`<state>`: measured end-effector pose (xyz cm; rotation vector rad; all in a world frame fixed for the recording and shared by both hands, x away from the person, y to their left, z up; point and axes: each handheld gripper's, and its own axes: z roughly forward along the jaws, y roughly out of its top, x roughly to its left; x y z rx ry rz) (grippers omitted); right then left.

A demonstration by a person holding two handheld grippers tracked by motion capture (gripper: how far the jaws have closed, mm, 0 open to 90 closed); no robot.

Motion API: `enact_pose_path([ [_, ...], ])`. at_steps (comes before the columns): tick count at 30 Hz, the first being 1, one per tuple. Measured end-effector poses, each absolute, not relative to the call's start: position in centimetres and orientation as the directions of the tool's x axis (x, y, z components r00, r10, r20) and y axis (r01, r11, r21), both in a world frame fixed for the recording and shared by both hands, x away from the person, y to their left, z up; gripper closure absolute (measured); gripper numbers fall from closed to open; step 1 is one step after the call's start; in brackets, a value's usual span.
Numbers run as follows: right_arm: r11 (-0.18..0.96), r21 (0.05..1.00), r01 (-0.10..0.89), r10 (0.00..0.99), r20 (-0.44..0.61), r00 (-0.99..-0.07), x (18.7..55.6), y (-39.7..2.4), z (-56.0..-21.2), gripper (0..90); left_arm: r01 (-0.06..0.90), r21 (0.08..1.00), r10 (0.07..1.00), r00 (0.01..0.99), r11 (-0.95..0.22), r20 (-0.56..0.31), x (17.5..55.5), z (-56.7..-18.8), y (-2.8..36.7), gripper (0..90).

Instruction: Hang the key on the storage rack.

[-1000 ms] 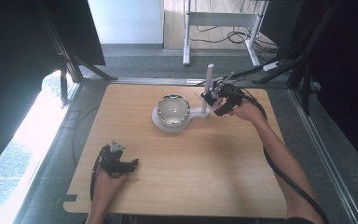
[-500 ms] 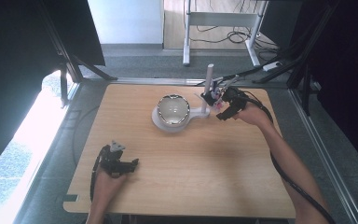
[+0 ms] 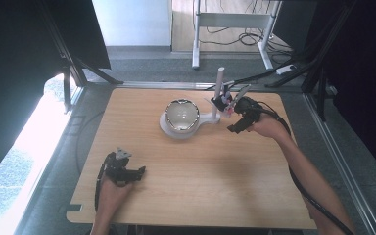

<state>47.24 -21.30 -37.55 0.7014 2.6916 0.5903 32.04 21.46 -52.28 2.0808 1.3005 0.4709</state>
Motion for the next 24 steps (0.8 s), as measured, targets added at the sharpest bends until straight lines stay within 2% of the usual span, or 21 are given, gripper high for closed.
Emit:
enact_pose_path([
  [24,0.813,0.49,0.313,0.444,-0.176,-0.878,41.3,-21.9,-37.9,12.7,0.666,0.677,0.893,0.448,-0.313,-0.028,32.0,-52.3,21.5,7.3],
])
